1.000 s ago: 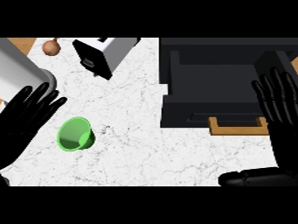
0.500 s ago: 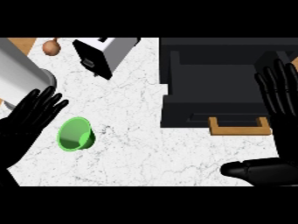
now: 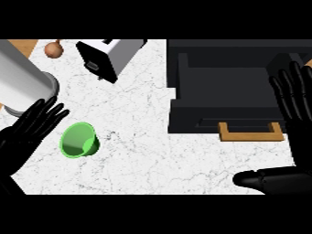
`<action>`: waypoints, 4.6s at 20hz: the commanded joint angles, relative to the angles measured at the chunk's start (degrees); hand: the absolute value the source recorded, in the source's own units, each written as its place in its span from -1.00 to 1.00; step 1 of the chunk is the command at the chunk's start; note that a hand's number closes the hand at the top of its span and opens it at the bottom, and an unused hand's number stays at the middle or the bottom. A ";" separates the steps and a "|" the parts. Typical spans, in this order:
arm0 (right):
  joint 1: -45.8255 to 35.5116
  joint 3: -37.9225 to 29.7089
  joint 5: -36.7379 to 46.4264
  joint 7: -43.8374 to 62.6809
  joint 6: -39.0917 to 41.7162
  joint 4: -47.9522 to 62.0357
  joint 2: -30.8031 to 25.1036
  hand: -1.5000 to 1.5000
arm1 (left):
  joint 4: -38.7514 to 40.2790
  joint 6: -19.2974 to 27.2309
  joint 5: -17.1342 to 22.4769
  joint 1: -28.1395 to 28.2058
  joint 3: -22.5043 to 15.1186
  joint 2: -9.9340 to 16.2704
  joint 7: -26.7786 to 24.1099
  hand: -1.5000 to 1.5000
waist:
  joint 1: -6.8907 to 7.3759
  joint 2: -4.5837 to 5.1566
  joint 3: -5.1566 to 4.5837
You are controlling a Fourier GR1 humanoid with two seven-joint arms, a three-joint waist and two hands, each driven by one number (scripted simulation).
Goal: Pick up the cup, place it into the drawer and close the drawer
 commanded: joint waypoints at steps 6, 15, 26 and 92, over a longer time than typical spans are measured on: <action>0.78 -1.65 -2.79 3.67 1.10 -3.89 -0.99 -1.00 | 10.94 0.50 -9.76 -4.33 2.66 -1.25 -5.98 -1.00 | -0.14 -0.01 0.00; -2.62 -4.10 -4.71 2.21 2.87 1.32 -2.10 -1.00 | 30.56 -2.94 -26.77 -6.91 2.46 -0.27 -27.50 -1.00 | -0.22 0.08 -0.03; -1.47 -3.50 -3.74 2.89 2.44 -1.11 -1.72 -1.00 | 49.59 -0.73 -32.03 -14.56 0.70 2.27 -39.75 -1.00 | -0.58 0.14 -0.06; -2.89 -3.64 -4.41 8.39 1.67 -4.50 -2.55 -1.00 | 65.37 27.48 -19.48 -17.73 5.41 -8.76 -63.20 1.00 | 0.27 -0.12 -0.02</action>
